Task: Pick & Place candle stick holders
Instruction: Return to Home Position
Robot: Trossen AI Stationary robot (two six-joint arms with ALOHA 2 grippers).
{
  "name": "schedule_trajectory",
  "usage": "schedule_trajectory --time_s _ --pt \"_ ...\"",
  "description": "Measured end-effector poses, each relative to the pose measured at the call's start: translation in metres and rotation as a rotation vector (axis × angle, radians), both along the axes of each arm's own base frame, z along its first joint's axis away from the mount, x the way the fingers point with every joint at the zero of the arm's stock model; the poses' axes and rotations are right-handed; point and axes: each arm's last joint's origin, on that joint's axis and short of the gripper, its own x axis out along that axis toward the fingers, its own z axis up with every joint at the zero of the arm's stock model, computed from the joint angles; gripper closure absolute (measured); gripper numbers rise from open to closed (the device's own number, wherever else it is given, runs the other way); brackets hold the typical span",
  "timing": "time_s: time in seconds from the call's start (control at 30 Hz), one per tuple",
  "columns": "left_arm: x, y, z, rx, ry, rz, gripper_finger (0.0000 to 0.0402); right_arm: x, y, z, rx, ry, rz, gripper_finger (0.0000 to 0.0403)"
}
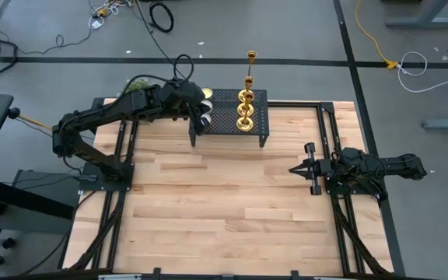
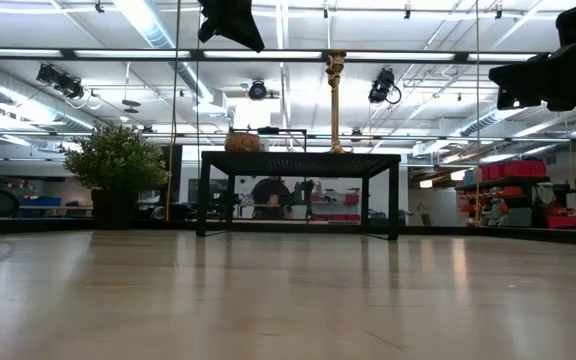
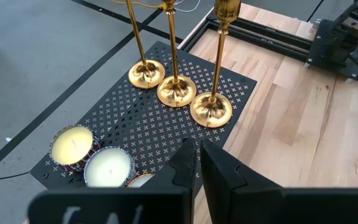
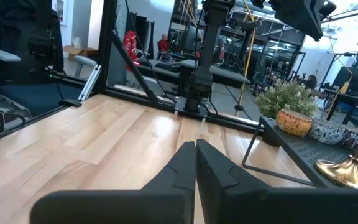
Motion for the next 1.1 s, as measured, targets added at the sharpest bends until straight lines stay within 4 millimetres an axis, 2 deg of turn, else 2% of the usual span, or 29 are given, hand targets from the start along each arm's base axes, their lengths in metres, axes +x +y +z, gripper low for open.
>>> schedule_trajectory --time_s 0.77,0.9,1.1 --pt "0.002 0.0 0.003 -0.016 -0.055 0.019 0.0374 0.0 0.0 0.0 0.0 0.0 0.0 0.0389" --pt "0.004 -0.007 0.003 -0.048 -0.075 0.022 0.0374 0.0 0.0 0.0 0.0 0.0 0.0 0.0389" --pt "0.005 -0.02 0.006 -0.002 -0.059 -0.06 0.0374 0.0 0.0 0.0 0.0 0.0 0.0 0.0389"
